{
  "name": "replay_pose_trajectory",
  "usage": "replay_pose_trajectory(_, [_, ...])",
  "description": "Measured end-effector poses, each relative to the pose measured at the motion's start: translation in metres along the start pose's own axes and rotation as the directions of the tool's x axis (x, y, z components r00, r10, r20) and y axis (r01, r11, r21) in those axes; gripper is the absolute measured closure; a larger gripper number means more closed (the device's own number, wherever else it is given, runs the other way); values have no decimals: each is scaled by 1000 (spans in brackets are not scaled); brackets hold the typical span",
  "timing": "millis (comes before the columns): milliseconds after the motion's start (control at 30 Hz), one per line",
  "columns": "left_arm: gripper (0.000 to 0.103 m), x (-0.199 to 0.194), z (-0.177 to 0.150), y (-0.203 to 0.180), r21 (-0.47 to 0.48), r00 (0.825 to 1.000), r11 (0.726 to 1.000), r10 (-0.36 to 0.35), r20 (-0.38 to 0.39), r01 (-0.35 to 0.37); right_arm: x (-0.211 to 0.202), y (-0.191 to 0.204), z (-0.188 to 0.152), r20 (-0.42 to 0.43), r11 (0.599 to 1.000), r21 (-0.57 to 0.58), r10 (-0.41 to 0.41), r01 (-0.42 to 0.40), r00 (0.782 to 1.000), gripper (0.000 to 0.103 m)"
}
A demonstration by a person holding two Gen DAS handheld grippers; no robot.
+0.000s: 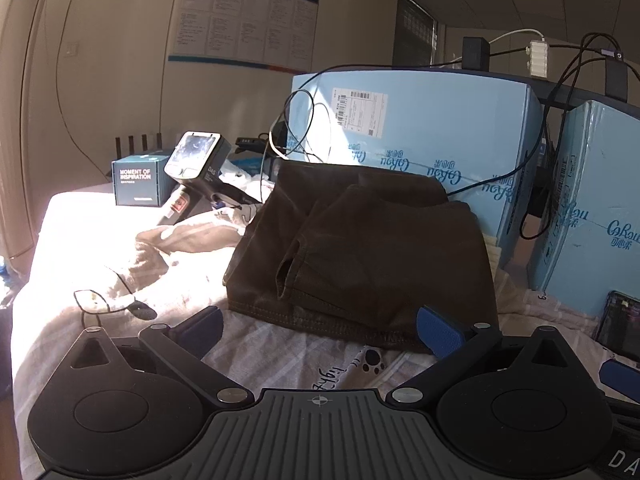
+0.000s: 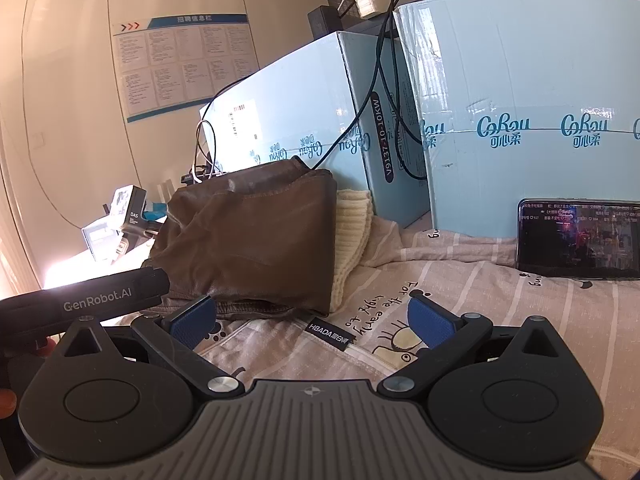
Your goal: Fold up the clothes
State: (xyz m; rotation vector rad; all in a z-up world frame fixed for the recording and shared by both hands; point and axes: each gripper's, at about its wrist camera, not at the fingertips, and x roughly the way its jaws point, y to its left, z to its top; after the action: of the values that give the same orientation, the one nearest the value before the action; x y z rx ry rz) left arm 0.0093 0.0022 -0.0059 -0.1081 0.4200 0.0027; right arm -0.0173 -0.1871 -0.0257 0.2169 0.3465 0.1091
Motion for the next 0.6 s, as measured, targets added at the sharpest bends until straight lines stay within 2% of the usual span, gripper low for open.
replay_pose_trajectory(100, [0,-2,0,0,-33,1000,999,-19,17,19,-1,0,0,10,1000,-4,-4,4,1000,0])
replay_pose_trajectory(267, [0,-9,4,-12,-85,996,996,15,94,-7,-7,0,4,66,999,-24,-31,33,997,0])
replay_pose_trajectory(433, [0,-14,-5,-24,-98,970,994,75,231,-54,-9,-1,3,104,999,-25,-46,49,993,0])
replay_pose_trajectory(600, [0,-14,-6,-13,-137,964,990,64,256,-29,-7,-2,2,115,998,-23,-50,53,992,0])
